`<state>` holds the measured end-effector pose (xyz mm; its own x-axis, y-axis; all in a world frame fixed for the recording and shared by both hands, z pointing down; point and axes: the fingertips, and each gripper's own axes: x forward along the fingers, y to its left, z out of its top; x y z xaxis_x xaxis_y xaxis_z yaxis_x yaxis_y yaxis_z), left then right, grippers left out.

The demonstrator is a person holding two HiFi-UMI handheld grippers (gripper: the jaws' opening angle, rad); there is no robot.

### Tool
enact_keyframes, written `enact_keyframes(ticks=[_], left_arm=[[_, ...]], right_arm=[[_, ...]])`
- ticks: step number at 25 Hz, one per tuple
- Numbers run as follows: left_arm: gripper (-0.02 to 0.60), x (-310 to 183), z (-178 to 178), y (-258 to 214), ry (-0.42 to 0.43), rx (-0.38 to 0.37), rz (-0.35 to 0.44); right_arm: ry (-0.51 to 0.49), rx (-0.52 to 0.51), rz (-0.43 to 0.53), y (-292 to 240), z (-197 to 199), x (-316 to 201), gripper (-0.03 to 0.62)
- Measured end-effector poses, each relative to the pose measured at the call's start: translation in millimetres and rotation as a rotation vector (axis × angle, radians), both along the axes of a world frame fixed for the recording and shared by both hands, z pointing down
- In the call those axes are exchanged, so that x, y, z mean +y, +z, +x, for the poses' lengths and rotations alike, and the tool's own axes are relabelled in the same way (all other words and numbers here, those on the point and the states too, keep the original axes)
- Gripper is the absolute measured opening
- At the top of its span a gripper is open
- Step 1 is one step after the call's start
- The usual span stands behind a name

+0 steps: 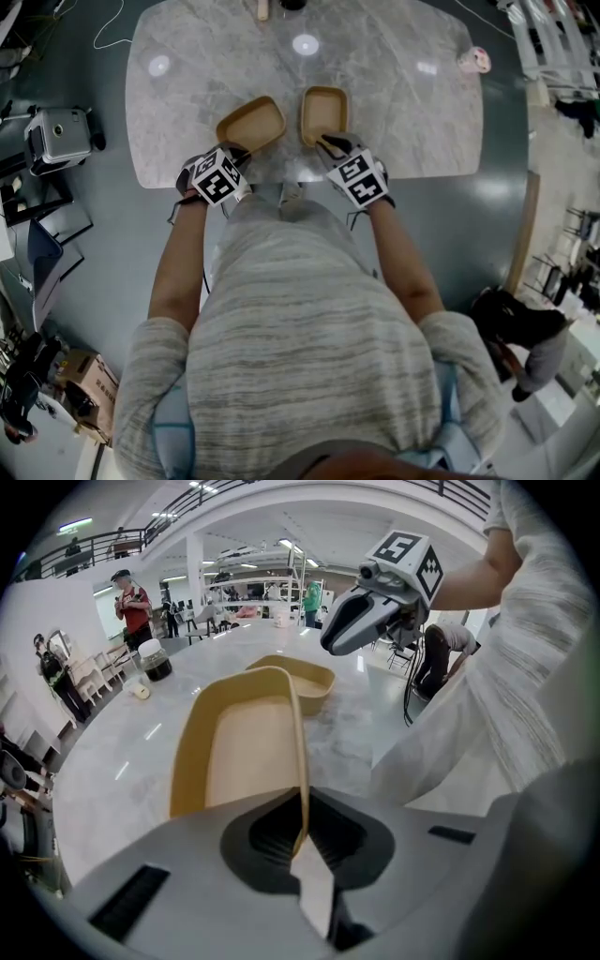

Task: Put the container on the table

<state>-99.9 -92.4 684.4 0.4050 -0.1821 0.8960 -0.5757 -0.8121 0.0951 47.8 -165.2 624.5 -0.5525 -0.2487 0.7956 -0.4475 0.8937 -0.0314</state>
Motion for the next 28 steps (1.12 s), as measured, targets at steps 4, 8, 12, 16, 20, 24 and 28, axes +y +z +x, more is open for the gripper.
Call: enact_keyframes(ticks=[4, 8, 12, 16, 20, 24, 28], left_arm=[[0.009, -0.2, -3.6, 10.7, 0.005, -0.032, -0.012], [0.009, -2.2, -3.8, 16.4, 0.001, -0.041, -0.024], [0.009, -2.7, -4.8, 21.4, 0.005, -0.051, -0.035], [0.009, -3.8, -4.7, 25.9, 0.017, -0.069, -0.034], [0.009, -3.4, -6.0, 29.8, 0.024, -0.081, -0.037], [0.009, -3.1, -5.1, 33.3, 0.014, -0.077, -0.053], [0.009, -4.2, -4.1, 33.2, -0.003, -0.065, -0.042]], right_arm=[[0.001, -0.002, -0.003, -0.3, -1.2, 0.9, 0.037], [0.000, -0.003, -0.004, -0.3, -1.9, 1.7, 0.037], [0.000, -0.002, -0.007, 0.0, -2.5, 2.4, 0.037], [0.001, 0.001, -0.008, 0.1, -0.7, 2.5, 0.037], [0.003, 0.001, -0.010, -0.7, -1.6, 4.4, 0.035], [0.002, 0.004, -0.012, -0.6, -1.4, 5.2, 0.037], [0.003, 0.004, -0.015, 0.6, -0.9, 7.3, 0.037]])
